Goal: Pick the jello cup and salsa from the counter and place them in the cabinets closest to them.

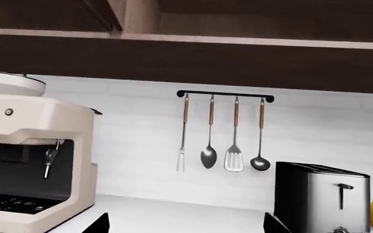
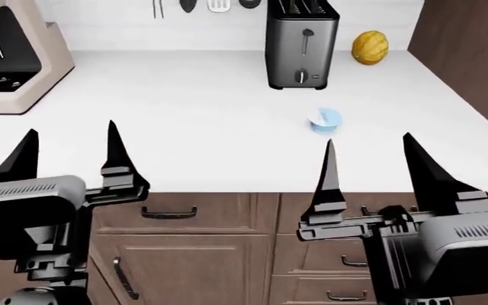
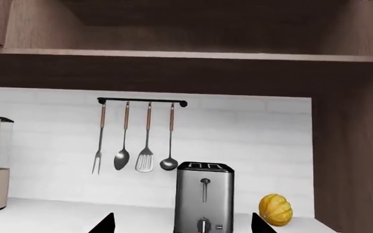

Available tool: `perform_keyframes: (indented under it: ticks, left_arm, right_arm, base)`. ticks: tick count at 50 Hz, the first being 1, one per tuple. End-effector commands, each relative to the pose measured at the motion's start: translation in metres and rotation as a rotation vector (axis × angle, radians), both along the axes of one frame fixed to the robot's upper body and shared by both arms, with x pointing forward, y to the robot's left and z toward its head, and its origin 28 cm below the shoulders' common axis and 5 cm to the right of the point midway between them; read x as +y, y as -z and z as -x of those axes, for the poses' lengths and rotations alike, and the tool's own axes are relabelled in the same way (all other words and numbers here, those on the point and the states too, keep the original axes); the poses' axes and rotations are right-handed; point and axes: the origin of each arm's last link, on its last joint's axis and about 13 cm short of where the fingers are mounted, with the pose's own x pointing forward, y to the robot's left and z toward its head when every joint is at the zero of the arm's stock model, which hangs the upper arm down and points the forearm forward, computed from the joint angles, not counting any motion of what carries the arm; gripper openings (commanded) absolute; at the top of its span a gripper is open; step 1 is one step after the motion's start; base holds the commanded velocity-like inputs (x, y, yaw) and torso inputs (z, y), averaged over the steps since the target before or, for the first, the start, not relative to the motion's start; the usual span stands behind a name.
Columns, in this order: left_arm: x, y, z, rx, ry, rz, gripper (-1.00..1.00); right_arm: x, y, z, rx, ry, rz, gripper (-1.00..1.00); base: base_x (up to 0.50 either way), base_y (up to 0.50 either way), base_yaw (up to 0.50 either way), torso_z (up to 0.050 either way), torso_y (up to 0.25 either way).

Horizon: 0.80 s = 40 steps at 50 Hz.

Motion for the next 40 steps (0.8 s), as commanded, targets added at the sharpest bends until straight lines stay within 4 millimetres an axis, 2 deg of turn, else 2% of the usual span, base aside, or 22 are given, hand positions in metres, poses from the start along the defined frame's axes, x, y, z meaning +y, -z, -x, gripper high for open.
perform_keyframes:
  ticks: [1, 24, 33, 40]
  left_arm:
    - [-0.002, -0.006, 0.005, -0.045, -0.014, -0.008, 1.00]
    - [-0.003, -0.004, 0.005, -0.057, -0.001, -0.015, 1.00]
    - [-0.003, -0.005, 0.006, -0.058, 0.004, -0.019, 1.00]
    - [-0.004, -0.004, 0.006, -0.053, 0.009, -0.020, 1.00]
  right_arm:
    - [0.000, -0.003, 0.005, -0.038, 0.011, 0.027, 1.00]
    - [0.002, -0.003, 0.006, -0.051, 0.012, 0.023, 1.00]
    - [0.003, 0.005, -0.010, 0.211, 0.182, 0.083, 1.00]
    - [0.003, 0.015, -0.019, 0.385, 0.190, 0.083, 1.00]
  base:
    - [0.50, 0.01, 0.00, 0.000, 0.000]
    - [0.50, 0.00, 0.00, 0.000, 0.000]
    - [0.01, 0.00, 0.00, 0.000, 0.002]
    - [0.00, 0.00, 0.00, 0.000, 0.000]
